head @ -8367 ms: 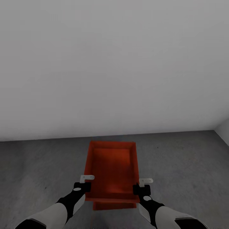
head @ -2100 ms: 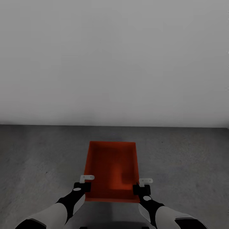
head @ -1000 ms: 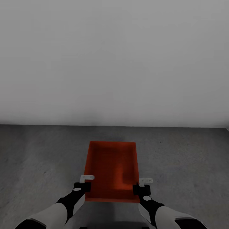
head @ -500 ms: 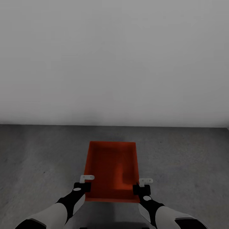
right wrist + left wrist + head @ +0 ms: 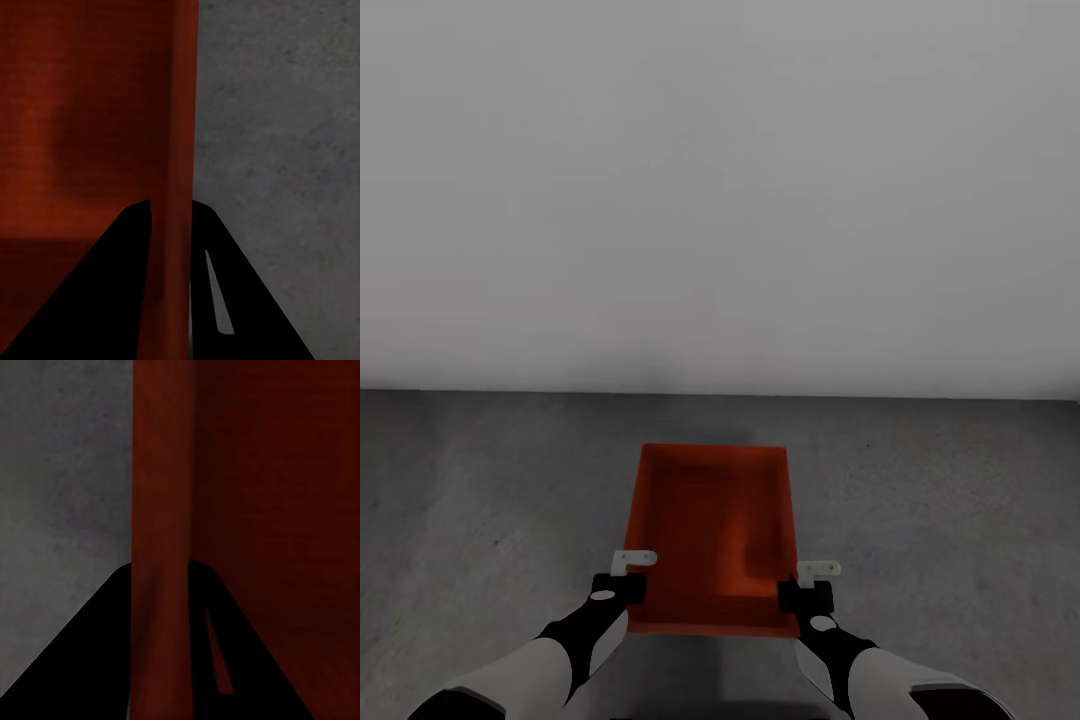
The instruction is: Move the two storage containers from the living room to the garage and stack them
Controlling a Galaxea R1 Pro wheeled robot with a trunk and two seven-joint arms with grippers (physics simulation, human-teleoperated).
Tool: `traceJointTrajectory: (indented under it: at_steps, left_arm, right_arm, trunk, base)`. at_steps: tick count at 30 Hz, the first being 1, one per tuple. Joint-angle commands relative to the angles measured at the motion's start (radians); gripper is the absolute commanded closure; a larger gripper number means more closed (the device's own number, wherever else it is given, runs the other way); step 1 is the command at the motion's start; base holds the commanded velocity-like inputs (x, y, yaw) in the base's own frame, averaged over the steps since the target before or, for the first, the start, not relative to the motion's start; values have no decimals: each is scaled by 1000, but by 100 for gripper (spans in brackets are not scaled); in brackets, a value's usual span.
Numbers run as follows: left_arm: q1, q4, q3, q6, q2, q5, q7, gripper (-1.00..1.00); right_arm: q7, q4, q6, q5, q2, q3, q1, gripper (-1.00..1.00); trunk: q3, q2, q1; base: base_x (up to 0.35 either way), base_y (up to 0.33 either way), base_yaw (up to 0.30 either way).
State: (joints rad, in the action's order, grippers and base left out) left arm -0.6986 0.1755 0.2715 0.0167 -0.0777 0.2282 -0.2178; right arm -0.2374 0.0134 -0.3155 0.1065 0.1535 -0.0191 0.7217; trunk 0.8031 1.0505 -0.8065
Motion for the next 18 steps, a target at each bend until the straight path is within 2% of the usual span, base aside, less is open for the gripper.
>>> traceJointTrajectory:
  at_steps: [1,18]
  left_arm:
    - [-1,-4,-32,0,-7,91,-9,100]
    - [-1,-4,-32,0,-7,89,-9,100]
  right_arm:
    - [-10,-3,-13,1,0,-22,1,100]
    - [-10,-3,-12,1,0,-22,1,100]
  trunk:
    - [4,8,-4]
    - [57,127,-69]
  base:
    - [0,0,0]
    - [0,0,0]
